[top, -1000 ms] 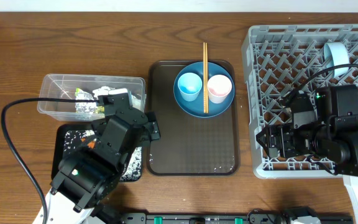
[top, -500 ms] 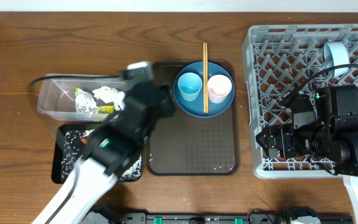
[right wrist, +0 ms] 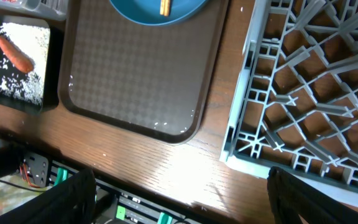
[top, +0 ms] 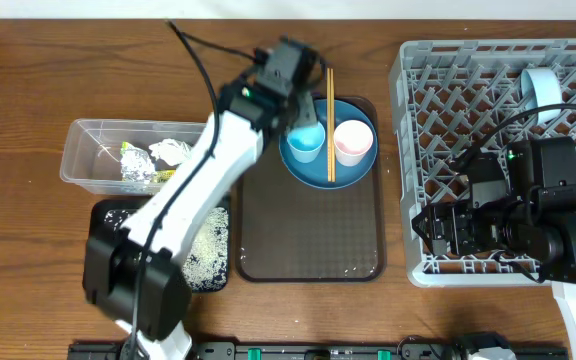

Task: Sort waste into correct bins and load items into the dishwasher rack
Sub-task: 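Reach the left gripper over the brown tray toward the light-blue cup, then lower the left gripper into the light-blue cup and grip its rim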

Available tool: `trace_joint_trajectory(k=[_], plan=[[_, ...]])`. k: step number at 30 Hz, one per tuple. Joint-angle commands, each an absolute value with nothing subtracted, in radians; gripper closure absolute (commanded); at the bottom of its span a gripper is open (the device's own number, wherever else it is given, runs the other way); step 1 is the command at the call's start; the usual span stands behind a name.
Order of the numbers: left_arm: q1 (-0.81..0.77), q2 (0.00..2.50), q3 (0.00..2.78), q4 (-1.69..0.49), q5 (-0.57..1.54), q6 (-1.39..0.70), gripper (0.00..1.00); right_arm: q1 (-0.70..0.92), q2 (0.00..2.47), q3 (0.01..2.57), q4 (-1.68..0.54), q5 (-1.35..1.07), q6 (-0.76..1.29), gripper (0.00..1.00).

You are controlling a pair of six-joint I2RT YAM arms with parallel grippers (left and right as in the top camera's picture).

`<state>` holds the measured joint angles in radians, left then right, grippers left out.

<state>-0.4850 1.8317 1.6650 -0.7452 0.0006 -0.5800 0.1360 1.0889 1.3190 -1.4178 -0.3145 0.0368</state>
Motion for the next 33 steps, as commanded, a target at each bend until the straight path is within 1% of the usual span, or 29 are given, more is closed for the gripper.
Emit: trace_joint_trajectory(k=[1,8,14,17,20,22,25,33], plan=[[-0.433,1.895,1.692,-0.744,0.111,-0.574,0.50,0.130,1.085,1.324,-1.423,-0.313,0.028,0.14],[-0.421,1.988,1.690,-0.772,0.144,-0.585,0.51,0.130,1.085,1.324,-1.431,-0.289,0.028,0.14],[-0.439,1.993,1.689,-0.819,0.146,-0.585,0.51,0.130,1.085,1.324,-1.442,-0.269,0.028,0.14],[-0.452,1.993,1.674,-0.825,0.141,-0.585,0.56,0.130,1.085,1.324,-1.441,-0.269,0.028,0.14],[-0.462,1.996,1.649,-0.825,0.125,-0.585,0.69,0.130,1.085,1.324,-1.442,-0.269,0.028,0.14],[-0.466,2.001,1.632,-0.826,0.087,-0.585,0.71,0.130,1.085,1.324,-1.443,-0.269,0.028,0.14],[-0.464,2.003,1.625,-0.826,0.043,-0.585,0.72,0.130,1.085,1.324,-1.448,-0.269,0.028,0.14],[-0.460,2.001,1.625,-0.799,0.041,-0.585,0.71,0.130,1.085,1.324,-1.456,-0.269,0.028,0.14]])
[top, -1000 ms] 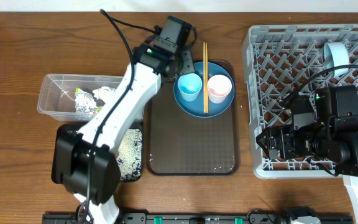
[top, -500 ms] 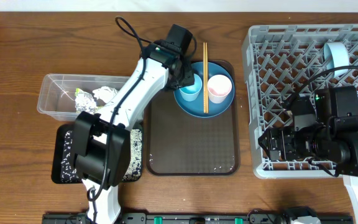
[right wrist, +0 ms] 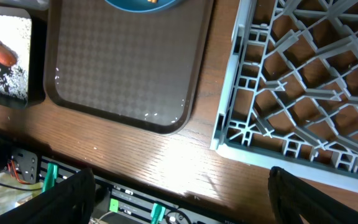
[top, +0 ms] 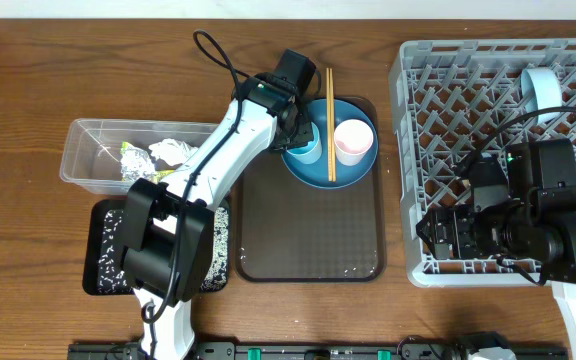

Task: Sort waste into correct bins and load items into the dishwasher rack
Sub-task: 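Lower the left gripper into the light-blue cup and grip its rim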

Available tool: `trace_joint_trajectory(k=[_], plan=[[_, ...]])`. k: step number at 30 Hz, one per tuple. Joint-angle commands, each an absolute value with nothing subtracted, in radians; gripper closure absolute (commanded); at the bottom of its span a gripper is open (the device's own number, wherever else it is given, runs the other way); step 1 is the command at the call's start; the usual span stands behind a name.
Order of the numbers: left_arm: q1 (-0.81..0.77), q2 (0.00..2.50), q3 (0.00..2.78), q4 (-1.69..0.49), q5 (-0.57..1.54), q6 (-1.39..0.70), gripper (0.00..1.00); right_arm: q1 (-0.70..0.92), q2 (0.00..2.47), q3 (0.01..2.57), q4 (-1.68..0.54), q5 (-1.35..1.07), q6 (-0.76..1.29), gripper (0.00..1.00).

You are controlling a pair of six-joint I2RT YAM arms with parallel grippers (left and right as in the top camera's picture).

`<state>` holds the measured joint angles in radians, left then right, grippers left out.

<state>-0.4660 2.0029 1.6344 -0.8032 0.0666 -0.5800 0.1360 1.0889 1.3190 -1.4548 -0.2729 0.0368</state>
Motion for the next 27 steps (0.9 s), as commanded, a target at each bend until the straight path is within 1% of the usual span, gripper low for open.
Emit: trace_joint_trajectory(k=[1,7,18,27], plan=[[-0.459,1.999,1.626,-0.794,0.041,-0.585,0.70,0.130,1.085,1.324,-1.456,-0.269,0.028,0.14],[-0.459,1.978,1.628,-0.782,0.041,-0.585,0.65,0.130,1.085,1.324,-1.456,-0.269,0.028,0.13],[-0.459,1.943,1.628,-0.790,0.041,-0.585,0.63,0.130,1.085,1.324,-1.456,-0.269,0.028,0.13],[-0.497,1.947,1.611,-0.788,0.033,-0.585,0.62,0.130,1.085,1.324,-1.456,-0.269,0.028,0.13]])
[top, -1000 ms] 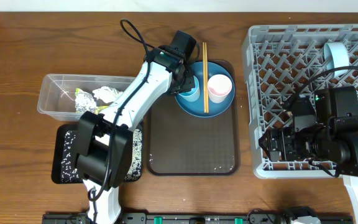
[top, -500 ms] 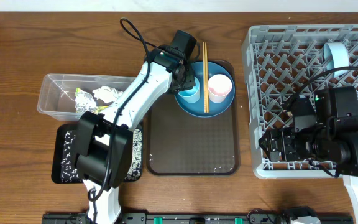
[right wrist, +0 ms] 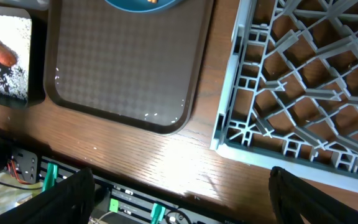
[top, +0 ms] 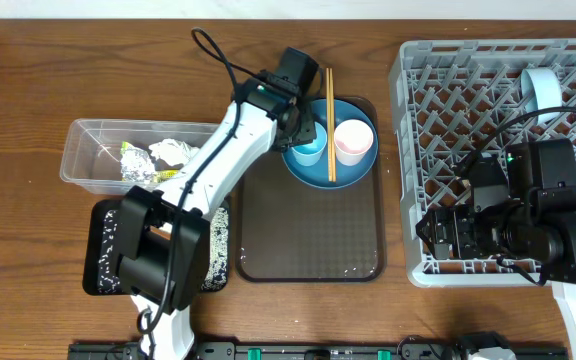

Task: Sort waste into correct bins and load items into the dishwasher rack
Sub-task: 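Lower the left gripper into the light-blue cup and grip its rim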

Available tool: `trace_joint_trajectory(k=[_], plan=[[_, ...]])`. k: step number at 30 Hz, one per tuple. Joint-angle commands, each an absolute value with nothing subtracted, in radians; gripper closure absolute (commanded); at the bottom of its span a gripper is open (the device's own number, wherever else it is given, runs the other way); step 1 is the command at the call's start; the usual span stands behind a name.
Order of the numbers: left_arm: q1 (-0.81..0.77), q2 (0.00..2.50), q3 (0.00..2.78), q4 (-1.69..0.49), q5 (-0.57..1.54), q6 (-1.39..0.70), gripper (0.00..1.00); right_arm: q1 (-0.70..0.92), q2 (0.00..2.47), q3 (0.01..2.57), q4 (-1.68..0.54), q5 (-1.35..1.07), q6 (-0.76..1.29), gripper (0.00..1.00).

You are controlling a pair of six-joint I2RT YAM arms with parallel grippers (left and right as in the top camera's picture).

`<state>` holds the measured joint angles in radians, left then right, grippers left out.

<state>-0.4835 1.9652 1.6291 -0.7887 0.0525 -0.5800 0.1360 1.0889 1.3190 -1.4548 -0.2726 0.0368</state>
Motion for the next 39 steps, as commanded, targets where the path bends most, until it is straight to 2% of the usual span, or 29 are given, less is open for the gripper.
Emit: trace_joint_trajectory(k=[1,21,39], plan=[[-0.497,1.947,1.605,-0.785,0.033,-0.585,0.62,0.130,1.085,1.324,-1.456,-0.269,0.028,0.13],[-0.497,1.947,1.553,-0.749,-0.009,-0.585,0.62,0.130,1.084,1.324,-1.456,-0.269,0.028,0.13],[-0.503,1.949,1.526,-0.728,-0.012,-0.585,0.68,0.130,1.085,1.324,-1.456,-0.269,0.028,0.14]])
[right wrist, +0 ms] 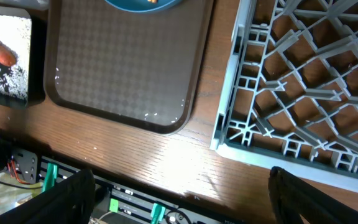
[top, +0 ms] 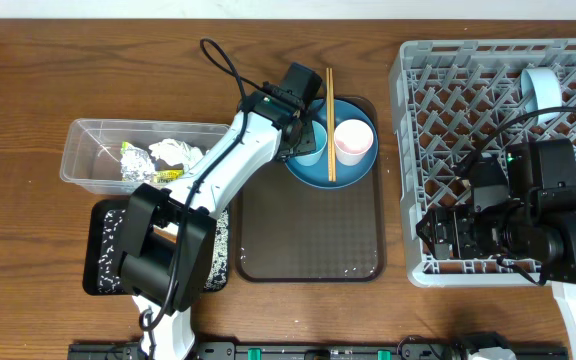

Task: Sort waste into correct bins and load items into the dishwasher rack
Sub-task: 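Lower the left gripper into the light-blue cup and grip its rim, then lift the light-blue cup off the blue plate with the left gripper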

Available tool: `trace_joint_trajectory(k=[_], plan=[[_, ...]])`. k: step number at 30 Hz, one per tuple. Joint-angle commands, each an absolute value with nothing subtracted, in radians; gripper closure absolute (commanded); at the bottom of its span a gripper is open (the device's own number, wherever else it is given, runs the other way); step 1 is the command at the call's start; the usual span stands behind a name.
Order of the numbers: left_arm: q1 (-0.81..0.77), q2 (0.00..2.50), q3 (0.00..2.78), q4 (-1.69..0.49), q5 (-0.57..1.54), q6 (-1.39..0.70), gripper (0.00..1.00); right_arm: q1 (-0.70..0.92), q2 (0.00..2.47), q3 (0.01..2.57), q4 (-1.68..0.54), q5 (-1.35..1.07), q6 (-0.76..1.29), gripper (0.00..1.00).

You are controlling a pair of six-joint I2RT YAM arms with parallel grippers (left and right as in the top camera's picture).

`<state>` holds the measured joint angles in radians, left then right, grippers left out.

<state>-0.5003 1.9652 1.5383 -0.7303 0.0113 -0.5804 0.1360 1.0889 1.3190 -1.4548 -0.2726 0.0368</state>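
Observation:
A blue plate (top: 320, 170) on the brown tray (top: 308, 230) carries a blue cup (top: 311, 151), a pink cup (top: 353, 141) and a pair of chopsticks (top: 330, 125). My left gripper (top: 305, 128) is down at the blue cup and covers its far side; the overhead view does not show whether its fingers grip it. My right gripper (right wrist: 188, 199) is open, with nothing between its fingers. It hovers over the table edge by the near left corner of the grey dishwasher rack (top: 498, 60). The plate's near edge (right wrist: 148, 3) shows in the right wrist view.
A clear bin (top: 88, 150) with crumpled wrappers sits at the left. Below it a black bin (top: 103, 265) holds rice and a carrot. A pale blue dish (top: 540, 90) stands in the rack's far right. Rack grid (right wrist: 303, 81) fills the right wrist view.
My left arm's wrist has shifted slightly to the right over the blue cup. The cup, plate and right arm stand as before.
My left gripper first hung above the blue cup with the arm swung forward. By 2.2 s ago it was down at the cup, and my right arm had shifted a little to the right. The left gripper has stayed at the cup since.

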Motion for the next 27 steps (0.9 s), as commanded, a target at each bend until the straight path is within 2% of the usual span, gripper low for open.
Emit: trace_joint_trajectory(k=[1,8,13,16,20,22,24,27], plan=[[-0.503,1.949,1.526,-0.725,-0.012,-0.585,0.69,0.130,1.085,1.324,-1.456,-0.269,0.028,0.14],[-0.508,1.950,1.512,-0.718,-0.012,-0.585,0.74,0.130,1.084,1.324,-1.458,-0.269,0.028,0.14],[-0.508,1.950,1.500,-0.704,-0.012,-0.589,0.93,0.131,1.084,1.324,-1.457,-0.269,0.028,0.14],[-0.498,1.938,1.505,-0.702,-0.025,-0.588,0.95,0.130,1.084,1.324,-1.455,-0.269,0.028,0.12],[-0.468,1.853,1.525,-0.723,-0.076,-0.588,0.94,0.130,1.085,1.324,-1.451,-0.269,0.023,0.01],[-0.453,1.781,1.526,-0.720,-0.074,-0.588,0.94,0.130,1.085,1.324,-1.447,-0.269,-0.006,0.01],[-0.433,1.694,1.528,-0.717,-0.020,-0.554,0.94,0.130,1.085,1.324,-1.439,-0.270,-0.009,0.01],[-0.383,1.568,1.528,-0.728,0.181,-0.501,0.94,0.130,1.084,1.324,-1.430,-0.350,-0.061,0.02]])
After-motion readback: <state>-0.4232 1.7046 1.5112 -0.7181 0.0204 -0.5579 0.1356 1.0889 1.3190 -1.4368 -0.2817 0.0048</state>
